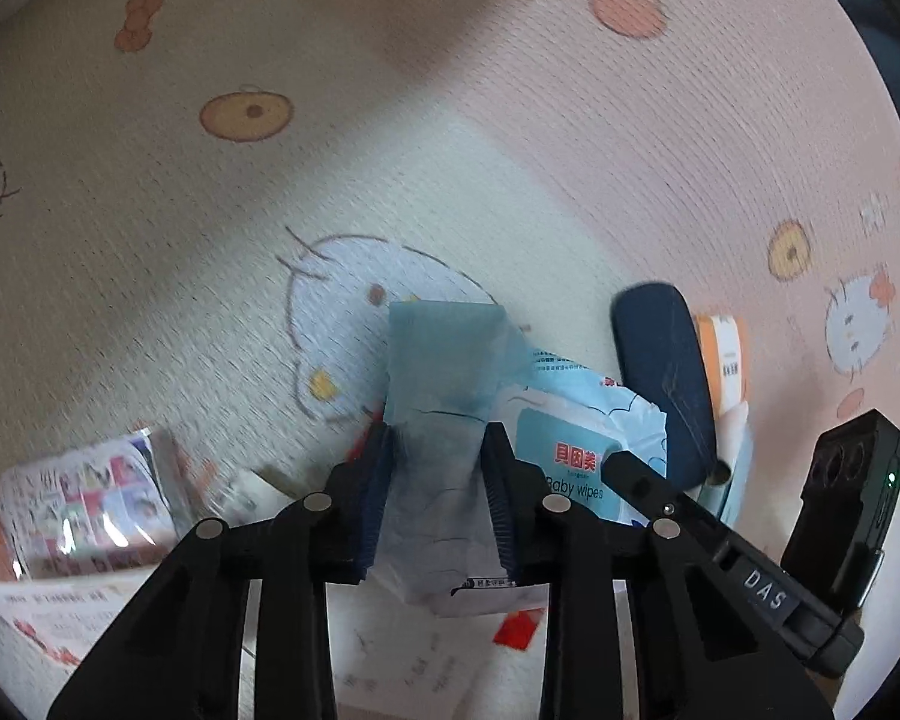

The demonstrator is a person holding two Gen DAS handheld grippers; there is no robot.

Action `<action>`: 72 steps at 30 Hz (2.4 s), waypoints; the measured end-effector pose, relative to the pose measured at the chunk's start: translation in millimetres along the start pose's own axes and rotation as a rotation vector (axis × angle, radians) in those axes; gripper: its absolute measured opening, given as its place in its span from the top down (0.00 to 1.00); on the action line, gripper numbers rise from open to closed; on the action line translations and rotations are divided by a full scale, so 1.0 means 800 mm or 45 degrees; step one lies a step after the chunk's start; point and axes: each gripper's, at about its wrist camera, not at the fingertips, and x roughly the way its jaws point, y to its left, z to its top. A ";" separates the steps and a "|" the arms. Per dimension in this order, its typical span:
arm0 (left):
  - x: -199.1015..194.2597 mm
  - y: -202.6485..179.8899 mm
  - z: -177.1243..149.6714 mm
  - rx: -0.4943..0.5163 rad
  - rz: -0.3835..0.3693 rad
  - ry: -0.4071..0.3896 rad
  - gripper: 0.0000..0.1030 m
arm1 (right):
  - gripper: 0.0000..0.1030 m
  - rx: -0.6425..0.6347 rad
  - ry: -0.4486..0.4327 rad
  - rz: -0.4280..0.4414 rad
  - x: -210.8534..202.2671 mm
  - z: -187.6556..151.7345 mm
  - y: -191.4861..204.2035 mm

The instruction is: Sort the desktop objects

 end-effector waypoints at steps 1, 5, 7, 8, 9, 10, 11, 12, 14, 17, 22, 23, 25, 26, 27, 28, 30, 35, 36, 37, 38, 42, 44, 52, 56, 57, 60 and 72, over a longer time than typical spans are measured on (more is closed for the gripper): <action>-0.002 -0.008 -0.004 0.034 0.007 -0.002 0.68 | 0.65 0.032 -0.003 0.009 -0.005 -0.004 -0.007; -0.007 -0.038 -0.022 0.167 0.016 0.004 0.68 | 0.65 0.052 0.007 -0.009 -0.024 -0.024 -0.019; -0.008 -0.047 -0.032 0.187 -0.009 0.024 0.68 | 0.66 0.065 0.004 -0.016 -0.040 -0.034 -0.028; -0.007 -0.050 -0.036 0.189 -0.020 0.036 0.68 | 0.66 0.071 0.005 -0.019 -0.047 -0.040 -0.033; -0.004 -0.055 -0.043 0.185 -0.037 0.056 0.68 | 0.66 0.072 0.010 -0.028 -0.054 -0.046 -0.037; -0.002 -0.056 -0.048 0.182 -0.046 0.068 0.68 | 0.66 0.069 0.013 -0.043 -0.062 -0.052 -0.040; 0.002 -0.060 -0.054 0.179 -0.058 0.085 0.68 | 0.66 0.063 0.017 -0.065 -0.068 -0.057 -0.044; 0.005 -0.065 -0.060 0.180 -0.067 0.100 0.68 | 0.66 0.058 0.017 -0.081 -0.074 -0.062 -0.046; 0.004 -0.069 -0.074 0.187 -0.081 0.116 0.68 | 0.66 0.057 0.017 -0.109 -0.084 -0.070 -0.055; 0.011 -0.092 -0.092 0.239 -0.096 0.141 0.68 | 0.66 0.093 0.007 -0.133 -0.102 -0.086 -0.074; 0.019 -0.121 -0.117 0.307 -0.130 0.192 0.68 | 0.66 0.138 -0.011 -0.183 -0.134 -0.111 -0.100; 0.020 -0.124 -0.121 0.312 -0.139 0.203 0.68 | 0.66 0.140 -0.014 -0.197 -0.141 -0.116 -0.105; 0.026 -0.133 -0.129 0.323 -0.153 0.222 0.68 | 0.66 0.149 -0.021 -0.219 -0.149 -0.120 -0.112; 0.029 -0.137 -0.131 0.336 -0.160 0.232 0.68 | 0.66 0.155 -0.025 -0.227 -0.151 -0.123 -0.115; 0.033 -0.140 -0.132 0.349 -0.164 0.237 0.68 | 0.66 0.164 -0.030 -0.236 -0.156 -0.125 -0.121; 0.034 -0.142 -0.132 0.357 -0.164 0.238 0.68 | 0.66 0.172 -0.035 -0.241 -0.158 -0.126 -0.125; 0.039 -0.146 -0.131 0.368 -0.160 0.238 0.68 | 0.66 0.184 -0.037 -0.241 -0.160 -0.128 -0.132; 0.028 -0.151 -0.131 0.428 -0.105 0.173 0.66 | 0.54 0.150 -0.015 -0.257 -0.157 -0.122 -0.132; 0.021 -0.152 -0.132 0.442 -0.093 0.148 0.61 | 0.51 0.125 -0.029 -0.267 -0.161 -0.118 -0.129; 0.017 -0.151 -0.132 0.446 -0.084 0.136 0.57 | 0.42 0.110 -0.053 -0.283 -0.166 -0.115 -0.126; 0.013 -0.149 -0.133 0.441 -0.073 0.124 0.49 | 0.32 0.092 -0.086 -0.313 -0.173 -0.111 -0.123; 0.000 -0.129 -0.151 0.298 -0.097 0.113 0.45 | 0.26 0.071 -0.162 -0.364 -0.193 -0.100 -0.122; -0.001 -0.124 -0.159 0.260 -0.110 0.117 0.45 | 0.26 0.094 -0.180 -0.368 -0.196 -0.098 -0.127; -0.008 -0.119 -0.172 0.217 -0.110 0.106 0.68 | 0.88 0.281 -0.187 -0.228 -0.186 -0.107 -0.159; -0.012 -0.115 -0.178 0.197 -0.131 0.126 0.69 | 0.88 0.305 -0.213 -0.208 -0.182 -0.102 -0.166; -0.014 -0.115 -0.180 0.196 -0.135 0.133 0.69 | 0.88 0.301 -0.225 -0.213 -0.181 -0.100 -0.166; -0.014 -0.115 -0.182 0.196 -0.139 0.141 0.69 | 0.88 0.302 -0.216 -0.203 -0.175 -0.094 -0.167; 0.028 -0.153 -0.144 0.526 -0.039 0.088 0.70 | 0.88 0.181 -0.062 -0.299 -0.168 -0.116 -0.149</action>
